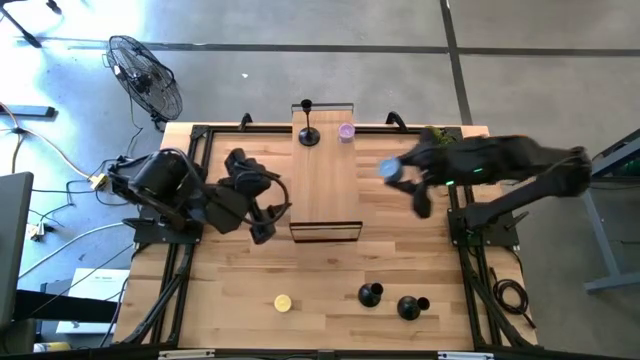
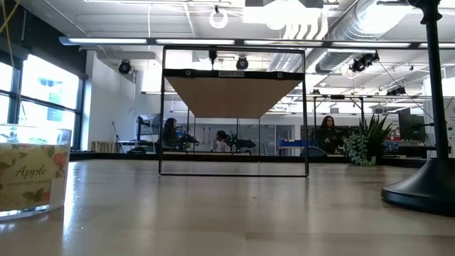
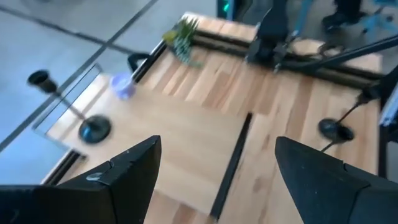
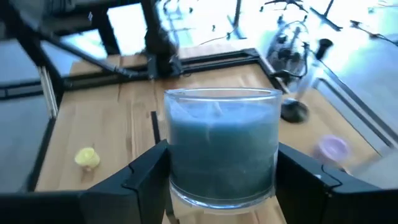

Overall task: Pick & Place candle stick holders
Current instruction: Put the blue scented candle on the shelf

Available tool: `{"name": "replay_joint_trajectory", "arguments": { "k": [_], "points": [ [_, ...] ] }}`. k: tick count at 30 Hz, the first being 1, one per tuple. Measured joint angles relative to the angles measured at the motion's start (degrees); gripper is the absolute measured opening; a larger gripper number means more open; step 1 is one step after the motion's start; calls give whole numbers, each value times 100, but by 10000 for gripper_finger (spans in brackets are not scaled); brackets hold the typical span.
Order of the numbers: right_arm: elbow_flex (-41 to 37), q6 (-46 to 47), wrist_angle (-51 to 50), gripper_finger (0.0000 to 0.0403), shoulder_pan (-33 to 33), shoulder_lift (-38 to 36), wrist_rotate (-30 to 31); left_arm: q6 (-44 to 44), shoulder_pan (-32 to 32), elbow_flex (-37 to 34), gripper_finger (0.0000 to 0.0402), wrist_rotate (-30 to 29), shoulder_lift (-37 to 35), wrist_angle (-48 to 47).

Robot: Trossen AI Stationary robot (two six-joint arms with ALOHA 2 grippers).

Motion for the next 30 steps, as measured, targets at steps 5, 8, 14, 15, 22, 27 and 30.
{"name": "replay_joint_trajectory", "arguments": {
  "k": [5, 8, 14, 15, 22, 27, 30],
  "points": [
    [0, 321, -307, 225, 234, -657, 428, -207, 2, -23, 309, 152, -28, -402],
    [0, 338, -360, 225, 378, -936, 571, -212, 2, -55, 309, 256, -21, -400],
    [0, 1086, -877, 225, 587, -1401, 512, -548, 3, -55, 309, 383, -23, -399],
    [0, 1183, -976, 225, 633, -1474, 512, -583, 4, -55, 309, 448, -23, -398],
    [0, 1146, -1615, 225, 869, -1764, 1024, -529, 2, -55, 309, 518, -23, -398],
    [0, 1265, -2141, 231, 867, -2055, 1447, -125, 9, -30, 309, 516, -23, -396],
    [-182, 1438, -2181, 229, 865, -2348, 1598, 171, 98, -2, 309, 514, -25, -395]
  ]
}}
